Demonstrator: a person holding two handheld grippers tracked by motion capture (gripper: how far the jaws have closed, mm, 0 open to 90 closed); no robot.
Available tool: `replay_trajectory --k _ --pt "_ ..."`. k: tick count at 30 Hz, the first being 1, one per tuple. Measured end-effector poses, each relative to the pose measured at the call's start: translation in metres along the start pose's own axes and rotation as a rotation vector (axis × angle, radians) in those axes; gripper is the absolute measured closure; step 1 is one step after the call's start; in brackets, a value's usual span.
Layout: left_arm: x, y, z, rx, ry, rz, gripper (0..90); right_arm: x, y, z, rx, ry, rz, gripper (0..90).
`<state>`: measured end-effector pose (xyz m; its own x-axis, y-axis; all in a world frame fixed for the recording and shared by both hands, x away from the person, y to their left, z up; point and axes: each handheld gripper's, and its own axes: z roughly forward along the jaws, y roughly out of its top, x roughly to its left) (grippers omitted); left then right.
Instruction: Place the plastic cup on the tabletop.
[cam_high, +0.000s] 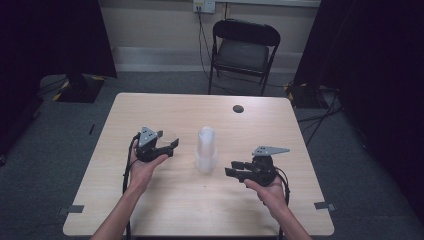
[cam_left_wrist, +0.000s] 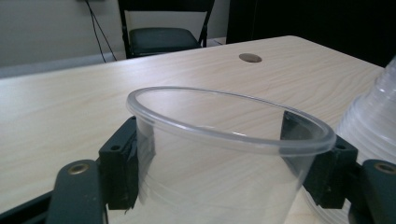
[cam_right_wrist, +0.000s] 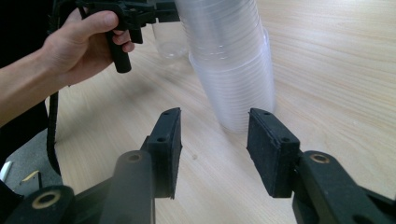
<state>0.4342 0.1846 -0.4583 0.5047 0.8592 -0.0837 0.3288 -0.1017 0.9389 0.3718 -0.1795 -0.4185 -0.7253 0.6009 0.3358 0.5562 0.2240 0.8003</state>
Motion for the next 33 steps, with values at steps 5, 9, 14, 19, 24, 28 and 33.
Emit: replay_trajectory --k 5,9,14,19,24,28,33 --pt "0.001 -0.005 0.005 0.015 -0.009 -0.009 26.4 -0.002 0.000 -0.002 -0.008 -0.003 0.007 54.3" --pt "0.003 -0.007 0.009 0.040 -0.003 0.003 27.0 -0.002 -0.001 -0.002 -0.006 -0.001 0.009 54.3" --pt "0.005 -0.009 0.011 0.046 0.001 -0.003 26.1 -0.002 -0.001 -0.002 -0.003 0.000 0.009 54.3" --pt "0.011 -0.009 0.008 0.032 0.013 -0.006 25.3 -0.002 -0.001 -0.002 -0.005 -0.002 0.008 54.3" --pt "0.013 -0.012 0.009 0.063 0.020 0.006 27.0 -0.001 -0.001 -0.002 -0.003 -0.001 0.008 54.3" --pt "0.010 -0.012 0.008 0.078 0.014 0.021 25.8 -0.002 -0.001 -0.003 -0.006 -0.003 0.011 54.3" --pt "0.009 -0.014 0.009 0.116 -0.001 0.027 24.2 -0.002 -0.001 -0.004 -0.008 -0.004 0.012 54.2"
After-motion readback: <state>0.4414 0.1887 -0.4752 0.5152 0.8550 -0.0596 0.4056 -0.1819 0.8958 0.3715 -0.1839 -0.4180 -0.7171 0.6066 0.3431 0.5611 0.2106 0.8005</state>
